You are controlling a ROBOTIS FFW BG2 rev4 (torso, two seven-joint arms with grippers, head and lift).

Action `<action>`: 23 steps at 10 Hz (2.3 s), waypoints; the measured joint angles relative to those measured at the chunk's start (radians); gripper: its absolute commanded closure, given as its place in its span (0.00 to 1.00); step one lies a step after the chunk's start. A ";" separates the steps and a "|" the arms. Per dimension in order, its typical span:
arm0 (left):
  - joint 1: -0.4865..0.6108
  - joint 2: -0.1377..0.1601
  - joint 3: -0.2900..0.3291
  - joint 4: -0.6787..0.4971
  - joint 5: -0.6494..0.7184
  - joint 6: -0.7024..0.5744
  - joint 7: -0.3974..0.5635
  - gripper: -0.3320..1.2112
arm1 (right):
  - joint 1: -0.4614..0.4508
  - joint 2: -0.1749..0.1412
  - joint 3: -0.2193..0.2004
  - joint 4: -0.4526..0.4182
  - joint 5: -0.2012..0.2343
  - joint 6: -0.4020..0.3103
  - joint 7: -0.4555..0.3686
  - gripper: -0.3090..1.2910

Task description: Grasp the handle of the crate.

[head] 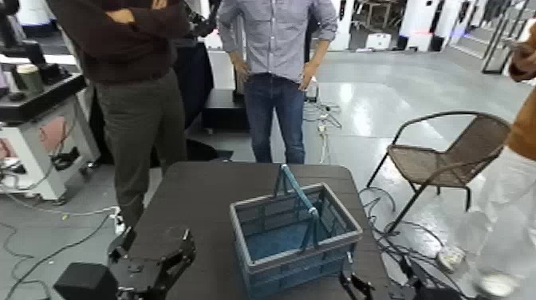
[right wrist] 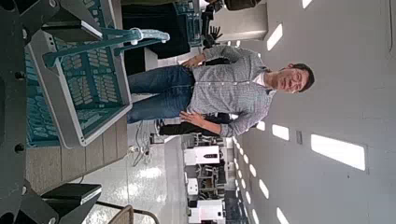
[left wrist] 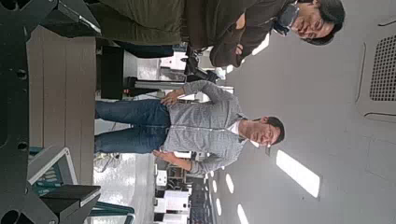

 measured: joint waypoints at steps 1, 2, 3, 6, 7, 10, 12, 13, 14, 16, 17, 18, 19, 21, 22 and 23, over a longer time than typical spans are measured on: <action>0.000 -0.002 0.002 0.001 0.004 -0.007 -0.005 0.28 | 0.001 -0.001 0.004 -0.001 0.002 -0.001 -0.006 0.29; 0.001 -0.003 0.004 0.002 0.006 -0.011 -0.006 0.28 | 0.002 0.000 0.005 -0.001 0.002 -0.004 -0.008 0.29; 0.000 -0.005 0.004 0.003 0.008 -0.014 -0.009 0.28 | 0.003 0.001 0.005 -0.001 0.002 -0.006 -0.009 0.29; -0.024 -0.009 0.009 0.012 0.052 0.021 -0.052 0.28 | 0.001 0.001 0.008 0.002 0.002 -0.008 -0.011 0.29; -0.045 -0.010 0.016 0.020 0.096 0.060 -0.088 0.28 | -0.002 0.001 0.010 0.006 0.001 -0.009 -0.011 0.29; -0.108 -0.008 0.046 0.024 0.246 0.228 -0.172 0.28 | -0.009 0.000 0.011 0.016 -0.003 -0.011 -0.011 0.29; -0.159 0.010 0.061 0.038 0.369 0.340 -0.177 0.28 | -0.015 0.001 0.013 0.024 -0.005 -0.012 -0.010 0.29; -0.202 0.029 0.064 0.066 0.474 0.413 -0.187 0.28 | -0.020 0.000 0.016 0.026 -0.005 -0.007 -0.009 0.29; -0.252 0.055 0.059 0.105 0.601 0.492 -0.185 0.28 | -0.022 0.000 0.017 0.027 -0.006 -0.004 -0.009 0.29; -0.361 0.114 0.019 0.200 0.881 0.653 -0.174 0.28 | -0.026 -0.003 0.020 0.031 -0.011 -0.006 -0.008 0.29; -0.408 0.135 0.003 0.241 0.988 0.725 -0.176 0.28 | -0.029 -0.006 0.023 0.034 -0.014 -0.007 -0.007 0.29; -0.444 0.149 -0.015 0.277 1.074 0.772 -0.175 0.28 | -0.031 -0.008 0.025 0.036 -0.018 -0.008 -0.006 0.29; -0.487 0.166 -0.042 0.320 1.162 0.815 -0.173 0.28 | -0.034 -0.011 0.028 0.039 -0.023 -0.011 -0.006 0.29; -0.573 0.187 -0.101 0.399 1.244 0.859 -0.186 0.28 | -0.039 -0.016 0.032 0.043 -0.031 -0.017 -0.003 0.29; -0.613 0.190 -0.129 0.438 1.259 0.864 -0.188 0.28 | -0.041 -0.018 0.034 0.045 -0.033 -0.020 -0.003 0.29; -0.650 0.186 -0.148 0.480 1.267 0.881 -0.184 0.28 | -0.043 -0.020 0.036 0.047 -0.036 -0.022 -0.002 0.29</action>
